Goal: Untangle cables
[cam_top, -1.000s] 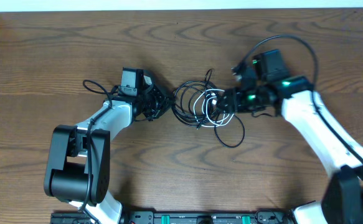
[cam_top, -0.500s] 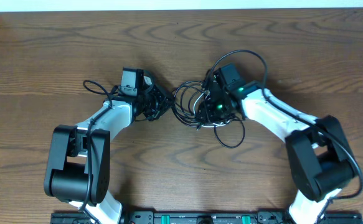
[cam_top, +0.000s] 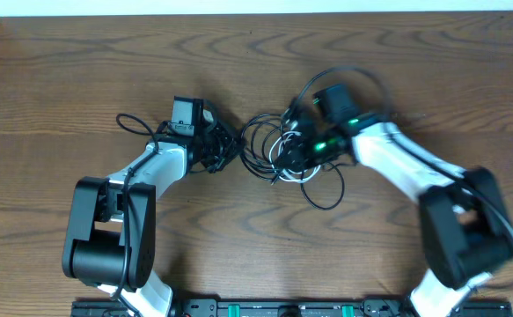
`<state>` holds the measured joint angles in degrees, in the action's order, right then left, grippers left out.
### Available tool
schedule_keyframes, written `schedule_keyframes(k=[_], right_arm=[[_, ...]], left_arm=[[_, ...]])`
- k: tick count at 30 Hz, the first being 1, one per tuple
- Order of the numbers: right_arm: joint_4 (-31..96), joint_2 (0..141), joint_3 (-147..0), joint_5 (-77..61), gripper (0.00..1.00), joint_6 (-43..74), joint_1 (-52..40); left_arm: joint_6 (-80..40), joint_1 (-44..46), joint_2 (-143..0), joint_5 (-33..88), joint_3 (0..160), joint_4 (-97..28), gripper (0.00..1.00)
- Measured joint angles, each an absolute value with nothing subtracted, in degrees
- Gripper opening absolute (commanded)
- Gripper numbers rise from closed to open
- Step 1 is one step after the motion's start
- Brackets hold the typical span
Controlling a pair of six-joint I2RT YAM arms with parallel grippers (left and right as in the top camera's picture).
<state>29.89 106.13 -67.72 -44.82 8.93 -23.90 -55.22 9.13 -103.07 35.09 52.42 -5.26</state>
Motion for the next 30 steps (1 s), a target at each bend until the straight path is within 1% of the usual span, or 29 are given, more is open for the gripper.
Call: schedule_keyframes(k=[3, 5, 9, 13, 17, 20, 22, 23, 25, 28, 30], right_arm=[[31.07, 98.08, -67.72, -48.73, 0.01, 6.83, -18.22], [31.16, 88.95, -67.75, -50.68, 0.01, 5.32, -12.51], [30.81, 78.17, -67.77, -51.57, 0.01, 4.12, -6.13], [30.65, 68.79, -67.77, -49.15, 0.01, 3.36, -0.75], [30.61, 63.48, -67.77, -44.93, 0.01, 3.16, 2.39], [31.88, 61.10, -67.77, -42.24, 0.11, 3.01, 3.11], [33.65, 60.84, -67.77, -41.28, 0.22, 3.03, 3.09], [34.94, 61.08, -67.77, -40.95, 0.32, 2.98, 2.98], [37.45, 62.63, -67.81, -40.03, 0.42, 3.40, 2.33], [39.86, 65.67, -67.81, -39.62, 0.52, 3.57, 0.82], [40.95, 69.08, -67.81, -39.24, 0.57, 3.53, -0.80]], left_arm=[[-55.07, 9.13, -103.07, 32.14, 52.42, -7.64, 0.08], [-55.05, 9.13, -103.07, 29.80, 52.42, -9.02, 0.08], [-55.05, 9.13, -103.07, 27.90, 52.42, -9.61, 0.08], [-55.05, 9.13, -103.07, 26.28, 52.42, -9.82, 0.08], [-55.05, 9.21, -103.07, 24.62, 52.42, -9.89, 0.08], [-55.07, 9.21, -103.07, 23.70, 52.42, -9.93, 0.08], [-55.05, 9.21, -103.07, 23.49, 52.42, -9.98, 0.08], [-55.05, 9.23, -103.07, 23.40, 52.42, -9.98, 0.08], [-55.05, 9.43, -103.07, 23.40, 52.42, -9.98, 0.08], [-55.05, 9.89, -103.07, 23.46, 52.42, -10.00, 0.08], [-55.07, 10.57, -103.07, 23.68, 52.42, -10.02, 0.08]])
